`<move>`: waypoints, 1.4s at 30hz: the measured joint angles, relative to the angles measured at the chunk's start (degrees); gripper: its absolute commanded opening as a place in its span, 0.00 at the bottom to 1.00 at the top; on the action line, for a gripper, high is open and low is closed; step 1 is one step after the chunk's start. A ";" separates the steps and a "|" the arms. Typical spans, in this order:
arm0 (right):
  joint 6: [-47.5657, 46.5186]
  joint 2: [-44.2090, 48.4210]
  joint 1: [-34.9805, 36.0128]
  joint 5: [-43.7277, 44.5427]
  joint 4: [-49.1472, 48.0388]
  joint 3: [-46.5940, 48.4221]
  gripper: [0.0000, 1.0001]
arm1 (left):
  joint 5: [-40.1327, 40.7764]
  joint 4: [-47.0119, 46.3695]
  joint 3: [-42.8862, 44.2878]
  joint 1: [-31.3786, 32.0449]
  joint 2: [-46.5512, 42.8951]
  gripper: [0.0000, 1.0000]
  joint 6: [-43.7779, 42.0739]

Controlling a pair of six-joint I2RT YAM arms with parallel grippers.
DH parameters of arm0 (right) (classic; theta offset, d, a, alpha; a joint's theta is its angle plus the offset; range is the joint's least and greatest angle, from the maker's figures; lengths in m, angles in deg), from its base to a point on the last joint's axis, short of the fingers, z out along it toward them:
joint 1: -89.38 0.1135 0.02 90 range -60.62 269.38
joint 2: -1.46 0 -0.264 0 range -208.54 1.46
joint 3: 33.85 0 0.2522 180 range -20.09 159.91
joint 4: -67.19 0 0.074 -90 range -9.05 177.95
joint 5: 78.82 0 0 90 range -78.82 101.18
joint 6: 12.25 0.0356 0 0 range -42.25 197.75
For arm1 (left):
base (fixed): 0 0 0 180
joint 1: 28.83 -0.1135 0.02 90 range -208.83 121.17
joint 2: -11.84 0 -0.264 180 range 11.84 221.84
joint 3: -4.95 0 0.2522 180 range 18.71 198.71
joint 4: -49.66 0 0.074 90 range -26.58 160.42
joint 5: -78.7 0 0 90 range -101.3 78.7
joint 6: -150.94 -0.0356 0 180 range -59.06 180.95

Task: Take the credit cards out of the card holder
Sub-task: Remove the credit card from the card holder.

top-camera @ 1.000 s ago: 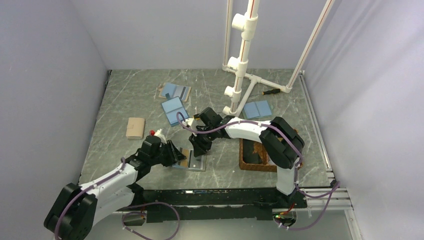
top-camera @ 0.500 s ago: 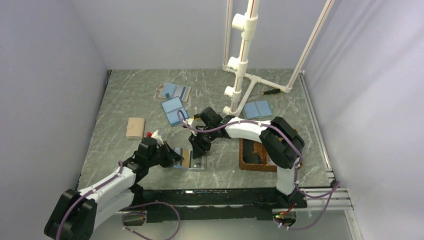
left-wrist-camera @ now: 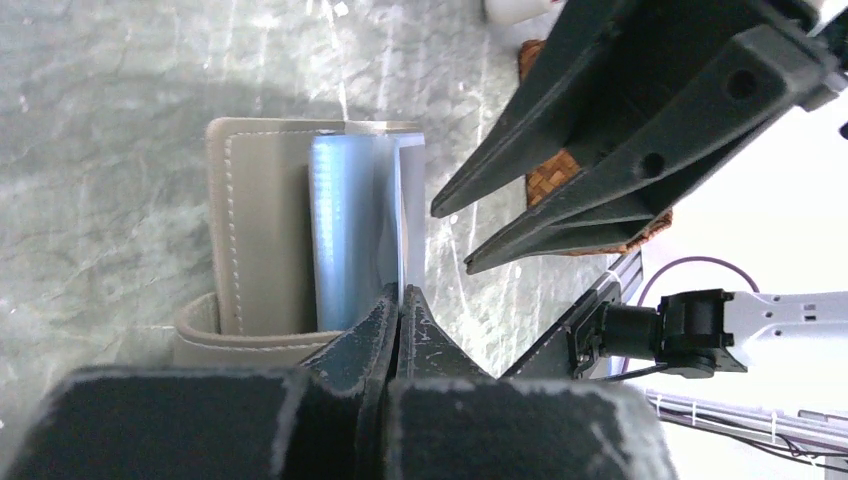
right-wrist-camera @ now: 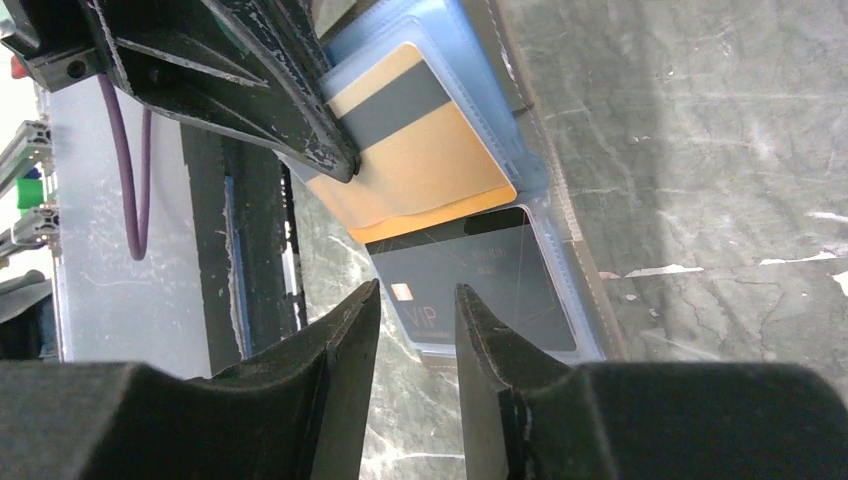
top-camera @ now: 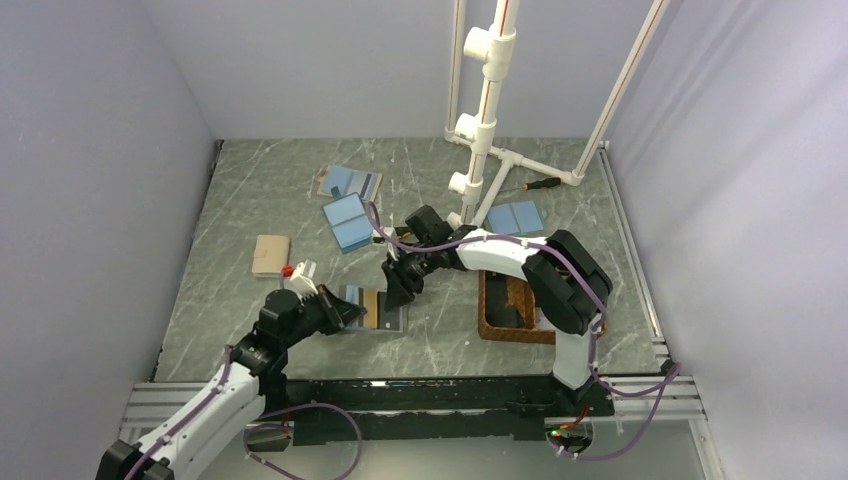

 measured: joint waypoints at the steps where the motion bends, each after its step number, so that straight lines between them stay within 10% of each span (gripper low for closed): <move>1: 0.24 0.02 -0.11 -0.44 -0.22 -0.04 0.37 | -0.07 -0.33 -0.15 0.00 -0.92 0.00 -0.09; 42: 13.64 5.99 -2.93 -13.25 -9.92 -3.43 0.51 | -5.95 -15.32 -3.10 -0.15 -9.22 0.00 -2.23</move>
